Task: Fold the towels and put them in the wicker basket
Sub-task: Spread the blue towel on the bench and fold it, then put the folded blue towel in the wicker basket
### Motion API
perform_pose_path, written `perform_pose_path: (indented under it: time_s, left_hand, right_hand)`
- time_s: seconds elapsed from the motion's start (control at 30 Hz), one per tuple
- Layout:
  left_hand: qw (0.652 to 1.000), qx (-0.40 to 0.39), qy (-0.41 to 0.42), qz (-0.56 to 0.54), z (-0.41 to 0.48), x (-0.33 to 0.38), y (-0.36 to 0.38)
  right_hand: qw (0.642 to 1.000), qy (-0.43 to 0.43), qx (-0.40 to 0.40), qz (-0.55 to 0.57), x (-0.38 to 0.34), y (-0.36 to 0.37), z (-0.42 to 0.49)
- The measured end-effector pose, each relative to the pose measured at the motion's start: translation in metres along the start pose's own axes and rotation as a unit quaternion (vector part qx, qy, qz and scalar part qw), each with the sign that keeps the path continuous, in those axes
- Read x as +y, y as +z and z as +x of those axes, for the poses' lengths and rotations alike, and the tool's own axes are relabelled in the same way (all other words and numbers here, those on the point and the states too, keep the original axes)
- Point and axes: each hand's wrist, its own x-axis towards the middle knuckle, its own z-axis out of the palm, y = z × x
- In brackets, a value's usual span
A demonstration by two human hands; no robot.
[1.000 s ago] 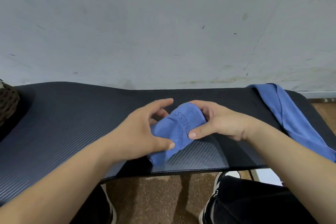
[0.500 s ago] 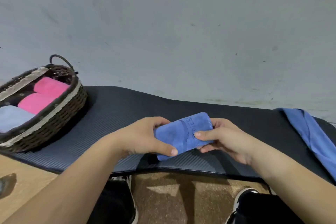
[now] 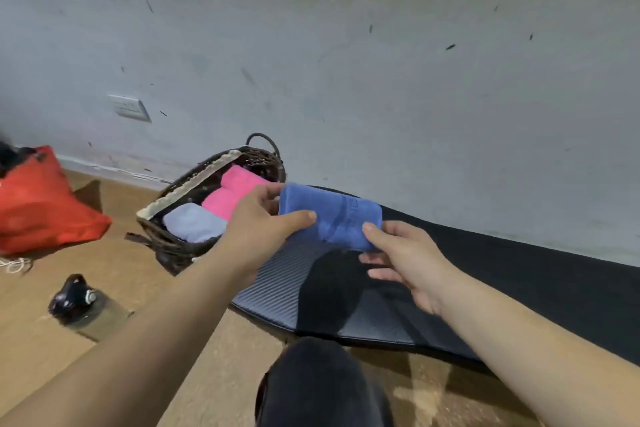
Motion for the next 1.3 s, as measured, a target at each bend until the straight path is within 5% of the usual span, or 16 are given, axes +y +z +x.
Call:
perform_pose_path:
  time_s: [0.17,0.37,0.5,0.67,0.77,0.87,0.97,1.3]
  left_hand:
    - [0.989,0.119,0.050,0.078,0.036,0.028,-0.069]
    - [0.981,0.142,0.095,0.096,0.096,0.048,-0.121]
    - [0.985,0.124,0.054,0.111,0.136,0.019,-0.129]
    - [0.993,0.109,-0.051,-0.006,0.163,-0.006,-0.133]
    - [0.965,0.108,-0.067,0.231,0.173,-0.028,-0.132]
    - [0.849,0.148,0.066,0.503,0.167,-0.040,-0.128]
    - [0.830,0.114,0.169,0.519,0.156,-0.049,-0.116]
    - [0.826,0.035,0.117,0.550,0.154,-0.077,-0.108]
  right_hand:
    - [0.999,-0.036,0.005,-0.019,-0.039,0.064,0.017]
    - [0.996,-0.078,-0.018,-0.048,-0.077,0.113,0.038]
    - [0.995,-0.066,-0.031,-0.063,-0.077,0.126,0.055]
    - [0.995,-0.053,-0.041,-0.078,-0.069,0.127,0.073]
    - [0.995,-0.049,-0.044,-0.081,-0.067,0.126,0.078]
    - [0.995,-0.051,-0.042,-0.079,-0.066,0.127,0.081]
    - [0.994,-0.055,-0.041,-0.082,-0.067,0.129,0.082]
    - [0.995,-0.040,-0.052,-0.072,-0.065,0.127,0.075]
